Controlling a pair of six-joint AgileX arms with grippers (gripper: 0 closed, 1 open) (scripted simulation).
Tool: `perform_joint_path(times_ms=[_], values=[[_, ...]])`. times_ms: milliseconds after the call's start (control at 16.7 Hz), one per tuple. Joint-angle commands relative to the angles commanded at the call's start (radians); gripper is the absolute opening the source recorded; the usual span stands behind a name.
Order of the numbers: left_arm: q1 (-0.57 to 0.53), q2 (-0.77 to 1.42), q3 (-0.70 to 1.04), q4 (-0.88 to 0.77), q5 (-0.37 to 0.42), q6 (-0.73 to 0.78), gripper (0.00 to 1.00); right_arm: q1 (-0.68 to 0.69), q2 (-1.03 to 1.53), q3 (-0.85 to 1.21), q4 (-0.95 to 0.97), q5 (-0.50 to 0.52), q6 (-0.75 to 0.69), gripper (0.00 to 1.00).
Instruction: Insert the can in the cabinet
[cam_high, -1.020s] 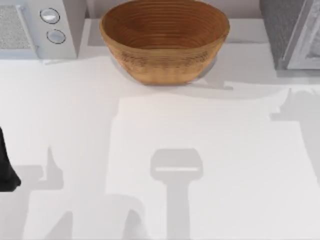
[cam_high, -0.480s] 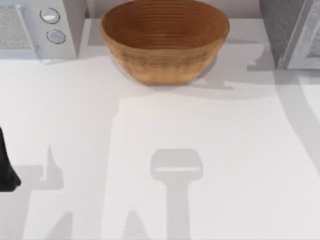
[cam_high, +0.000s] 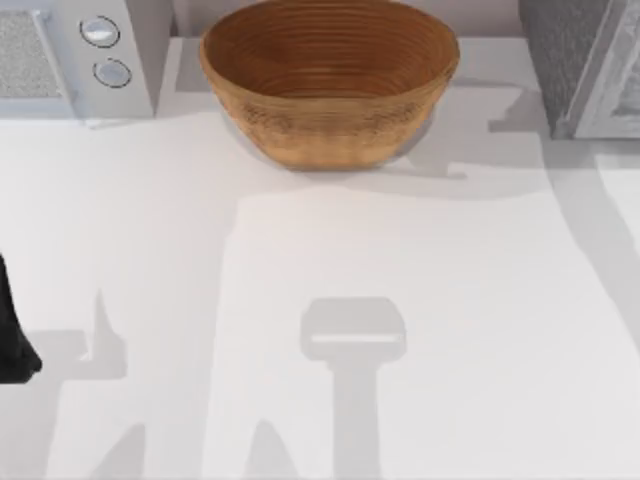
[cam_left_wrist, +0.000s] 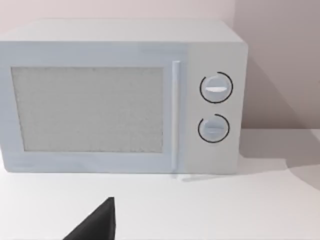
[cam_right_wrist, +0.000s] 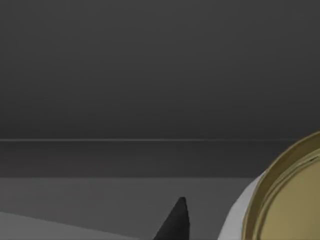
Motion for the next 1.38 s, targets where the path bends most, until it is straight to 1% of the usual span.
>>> perform_joint_path(times_ms=[180, 360, 480, 780, 960, 1140, 1380], values=[[0.0, 0.0, 0.0, 0.0, 0.0, 0.0, 1.0, -0.004, 0.036, 0.036, -0.013, -0.002, 0.0, 0.0], [0.0, 0.0, 0.0, 0.0, 0.0, 0.0, 1.0, -0.014, 0.154, 0.168, -0.054, -0.01, 0.001, 0.0], [0.0, 0.0, 0.0, 0.0, 0.0, 0.0, 1.0, -0.024, 0.261, 0.308, -0.091, -0.02, 0.001, 0.0], [0.0, 0.0, 0.0, 0.0, 0.0, 0.0, 1.0, -0.053, 0.543, 0.736, -0.186, -0.047, 0.0, 0.0], [0.0, 0.0, 0.0, 0.0, 0.0, 0.0, 1.0, -0.071, 0.677, 0.924, -0.232, -0.061, -0.001, 0.0], [0.0, 0.0, 0.0, 0.0, 0.0, 0.0, 1.0, -0.082, 0.754, 1.016, -0.258, -0.07, -0.002, 0.0], [0.0, 0.0, 0.0, 0.0, 0.0, 0.0, 1.0, -0.083, 0.764, 1.026, -0.261, -0.071, -0.002, 0.0]])
